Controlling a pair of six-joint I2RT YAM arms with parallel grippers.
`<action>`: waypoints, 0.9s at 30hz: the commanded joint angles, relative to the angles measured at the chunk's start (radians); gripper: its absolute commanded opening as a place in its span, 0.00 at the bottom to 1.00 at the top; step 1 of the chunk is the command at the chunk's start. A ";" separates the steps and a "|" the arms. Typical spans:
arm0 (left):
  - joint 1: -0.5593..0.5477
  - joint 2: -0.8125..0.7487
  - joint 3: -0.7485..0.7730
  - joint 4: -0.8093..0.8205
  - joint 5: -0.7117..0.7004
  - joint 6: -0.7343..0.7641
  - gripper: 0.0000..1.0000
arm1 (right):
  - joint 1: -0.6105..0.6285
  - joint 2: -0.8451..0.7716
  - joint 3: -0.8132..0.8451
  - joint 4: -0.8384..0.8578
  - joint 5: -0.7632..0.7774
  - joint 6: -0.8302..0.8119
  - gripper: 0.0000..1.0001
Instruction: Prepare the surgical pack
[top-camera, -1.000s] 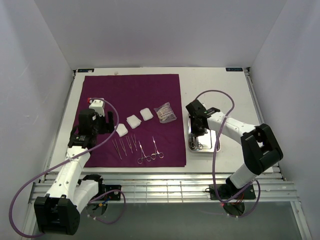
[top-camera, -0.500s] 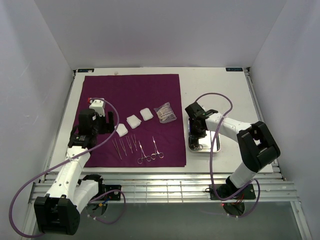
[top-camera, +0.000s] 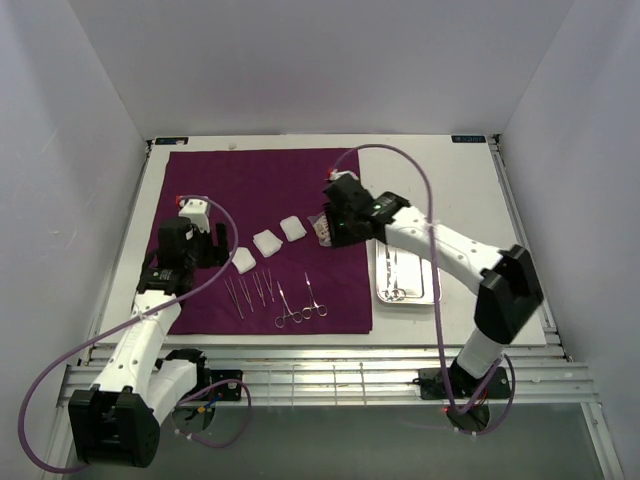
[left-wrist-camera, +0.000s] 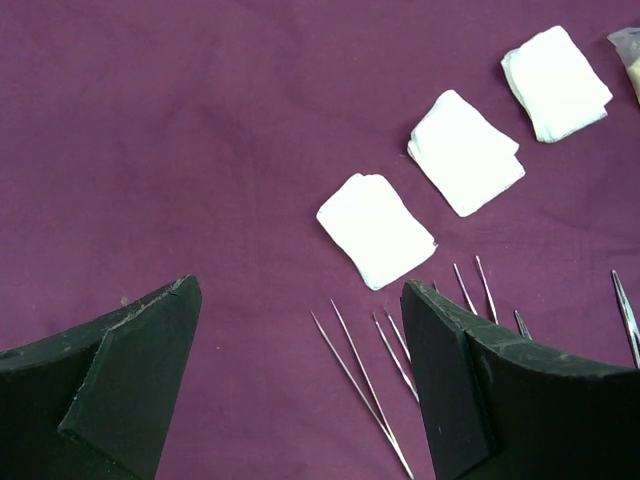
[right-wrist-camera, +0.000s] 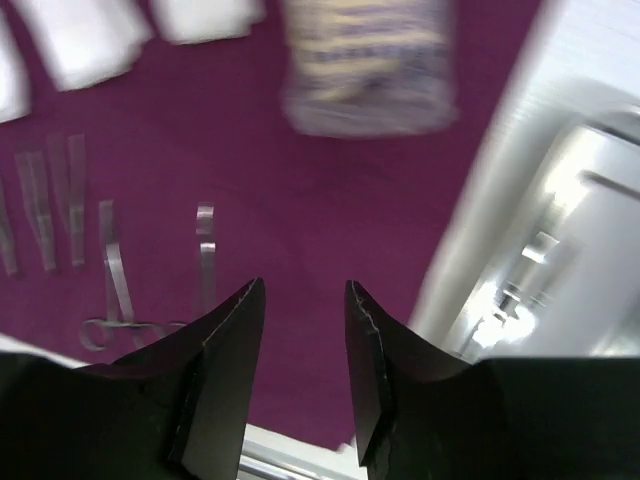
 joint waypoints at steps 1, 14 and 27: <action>0.002 0.000 0.025 0.014 -0.052 -0.045 0.92 | 0.122 0.183 0.139 -0.134 -0.082 -0.020 0.44; 0.005 -0.073 0.013 -0.141 0.067 -0.469 0.88 | 0.280 0.347 0.100 -0.030 -0.070 0.115 0.44; 0.003 -0.152 -0.051 -0.082 0.024 -0.400 0.81 | 0.295 0.396 0.126 -0.035 -0.049 0.124 0.38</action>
